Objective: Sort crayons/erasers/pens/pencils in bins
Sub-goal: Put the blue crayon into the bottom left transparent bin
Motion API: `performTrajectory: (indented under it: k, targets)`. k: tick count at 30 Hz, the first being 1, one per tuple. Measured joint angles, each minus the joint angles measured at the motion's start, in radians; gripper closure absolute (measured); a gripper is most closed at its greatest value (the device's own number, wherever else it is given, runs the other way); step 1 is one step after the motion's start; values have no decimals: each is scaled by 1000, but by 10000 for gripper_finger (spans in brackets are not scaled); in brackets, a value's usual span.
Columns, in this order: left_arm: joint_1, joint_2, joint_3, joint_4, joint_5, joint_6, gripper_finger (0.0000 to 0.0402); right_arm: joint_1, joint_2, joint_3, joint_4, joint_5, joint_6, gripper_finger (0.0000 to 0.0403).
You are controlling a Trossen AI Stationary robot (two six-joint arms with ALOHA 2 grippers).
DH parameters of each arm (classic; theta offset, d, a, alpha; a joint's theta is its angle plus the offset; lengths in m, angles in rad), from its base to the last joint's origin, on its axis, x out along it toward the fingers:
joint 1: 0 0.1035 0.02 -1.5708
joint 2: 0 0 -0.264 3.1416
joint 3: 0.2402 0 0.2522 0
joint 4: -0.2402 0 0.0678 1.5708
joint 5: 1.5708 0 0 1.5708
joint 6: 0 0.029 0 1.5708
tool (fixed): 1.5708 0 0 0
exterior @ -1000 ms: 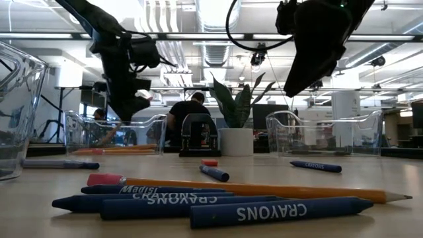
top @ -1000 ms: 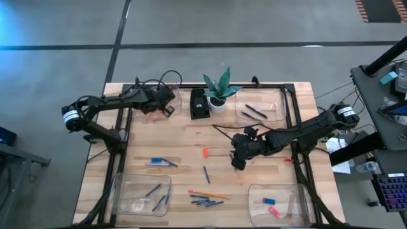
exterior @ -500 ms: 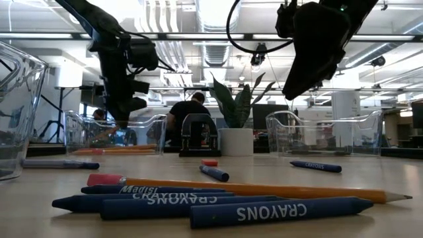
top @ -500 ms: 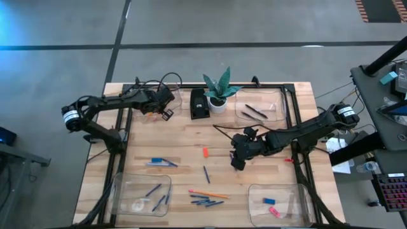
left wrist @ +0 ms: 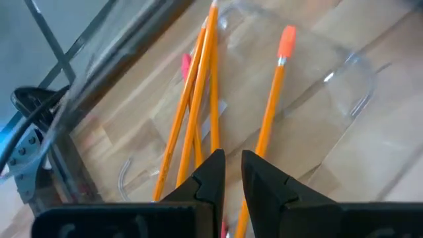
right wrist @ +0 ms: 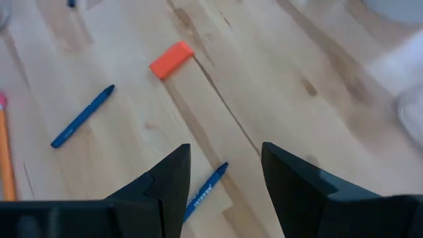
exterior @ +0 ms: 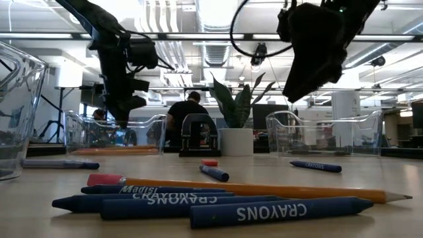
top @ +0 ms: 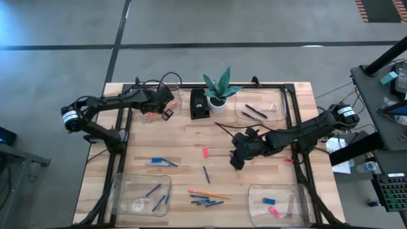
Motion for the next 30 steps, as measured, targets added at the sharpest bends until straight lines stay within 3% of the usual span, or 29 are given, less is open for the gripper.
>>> performTrajectory:
  k: [4, 8, 13, 19, 22, 30]
  targets:
    - [-3, -47, 37, -42, 61, -1, 364, 7, 0, -38, 1, 1, 130, 227]
    - [-23, -130, 56, -25, 232, -54, 364, 21, 0, -89, 35, -1, 262, 227]
    - [-146, -221, 55, 84, 365, -105, 364, 42, 22, -131, 143, -1, 311, 227]
    - [-391, -280, 54, 235, 363, -131, 364, 46, 121, -93, 157, -2, 320, 227]
    - [-503, -294, 53, 297, 309, -137, 364, 46, 178, -64, 138, -9, 335, 227]
    - [-691, -299, 53, 408, 214, -183, 364, 46, 323, 9, 99, -60, 372, 227]
